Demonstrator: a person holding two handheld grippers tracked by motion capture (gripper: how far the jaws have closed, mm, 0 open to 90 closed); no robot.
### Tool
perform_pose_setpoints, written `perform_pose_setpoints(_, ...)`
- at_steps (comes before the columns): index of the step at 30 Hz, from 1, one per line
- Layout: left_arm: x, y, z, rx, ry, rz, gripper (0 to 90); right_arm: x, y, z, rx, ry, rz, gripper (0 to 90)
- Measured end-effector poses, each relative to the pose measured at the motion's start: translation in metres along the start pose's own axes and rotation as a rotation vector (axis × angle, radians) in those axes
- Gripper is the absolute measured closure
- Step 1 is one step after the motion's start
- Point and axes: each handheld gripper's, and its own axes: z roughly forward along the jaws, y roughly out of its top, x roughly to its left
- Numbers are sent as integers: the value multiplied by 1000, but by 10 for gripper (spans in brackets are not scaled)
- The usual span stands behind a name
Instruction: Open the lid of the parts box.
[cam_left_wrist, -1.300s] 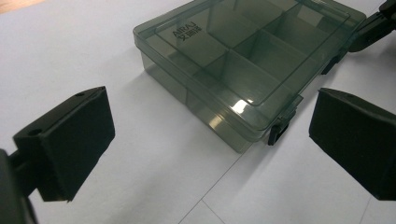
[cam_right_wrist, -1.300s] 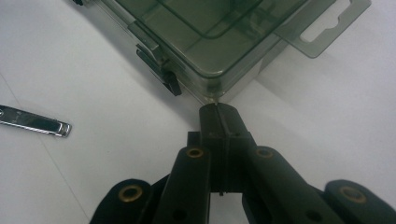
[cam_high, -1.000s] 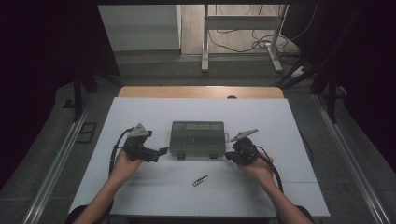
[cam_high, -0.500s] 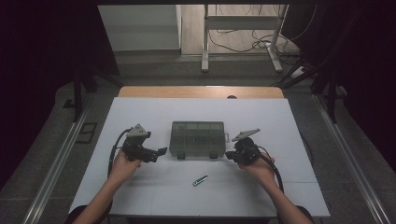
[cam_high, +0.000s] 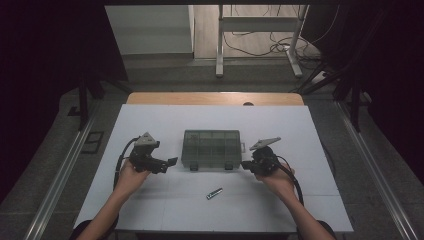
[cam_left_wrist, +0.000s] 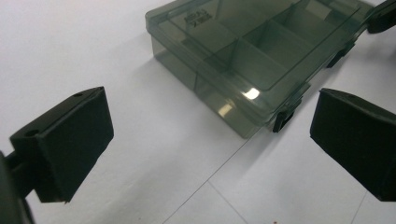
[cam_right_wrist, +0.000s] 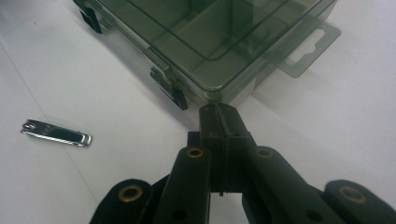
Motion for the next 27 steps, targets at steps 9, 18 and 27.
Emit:
perform_pose_setpoints(9,0,0,-2,12,-13,4,0,2,5,-8,-53,1,-5,887)
perform_pose_setpoints(18,-5,3,-3,34,-40,1,117,1,12,-16,-98,9,4,888)
perform_pose_setpoints(27,-12,7,-3,18,-120,3,396,-1,21,-21,-137,22,18,888)
